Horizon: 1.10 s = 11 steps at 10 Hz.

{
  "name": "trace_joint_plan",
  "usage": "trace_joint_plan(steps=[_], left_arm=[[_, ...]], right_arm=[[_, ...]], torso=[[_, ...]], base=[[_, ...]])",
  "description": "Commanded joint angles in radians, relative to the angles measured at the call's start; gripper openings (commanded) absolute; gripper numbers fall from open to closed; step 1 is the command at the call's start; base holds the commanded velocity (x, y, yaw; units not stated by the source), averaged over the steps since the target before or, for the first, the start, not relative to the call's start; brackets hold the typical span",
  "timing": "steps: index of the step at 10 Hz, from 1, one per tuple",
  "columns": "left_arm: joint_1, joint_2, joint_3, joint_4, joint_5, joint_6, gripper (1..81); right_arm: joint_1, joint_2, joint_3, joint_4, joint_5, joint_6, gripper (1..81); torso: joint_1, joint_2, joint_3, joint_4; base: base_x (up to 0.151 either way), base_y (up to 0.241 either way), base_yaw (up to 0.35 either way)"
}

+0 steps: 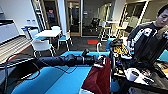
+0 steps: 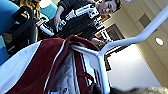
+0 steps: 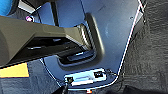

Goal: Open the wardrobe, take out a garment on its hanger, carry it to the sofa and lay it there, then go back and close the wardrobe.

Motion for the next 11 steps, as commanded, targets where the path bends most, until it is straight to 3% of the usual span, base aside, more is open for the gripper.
trace_joint_plan(steps=[1, 3, 6, 11], left_arm=[[-0.276, 0.059, -0.103, -0.001, -0.094, -0.003, 1.0], [-0.308, 0.107, -0.161, -0.005, -0.091, -0.006, 1.0], [-0.312, 0.164, -0.307, 0.009, -0.027, -0.004, 1.0], [-0.282, 0.155, -0.465, 0.093, 0.066, -0.003, 1.0]], right_arm=[[0.014, 0.0, 0.008, -0.009, -0.062, -0.003, 81.1], [0.021, 0.003, 0.008, -0.009, -0.062, -0.003, 81.1], [0.024, 0.006, 0.008, -0.008, -0.064, -0.003, 81.1], [0.024, 0.012, 0.008, -0.009, -0.066, -0.003, 81.1]], torso=[[0.0, 0.0, 0.0, 0.0], [0.0, 0.0, 0.0, 0.0], [0.0, 0.0, 0.0, 0.0], [0.0, 0.0, 0.0, 0.0]], base=[[0.0, 0.0, 0.0], [0.0, 0.0, 0.0], [0.0, 0.0, 0.0], [0.0, 0.0, 0.0]])
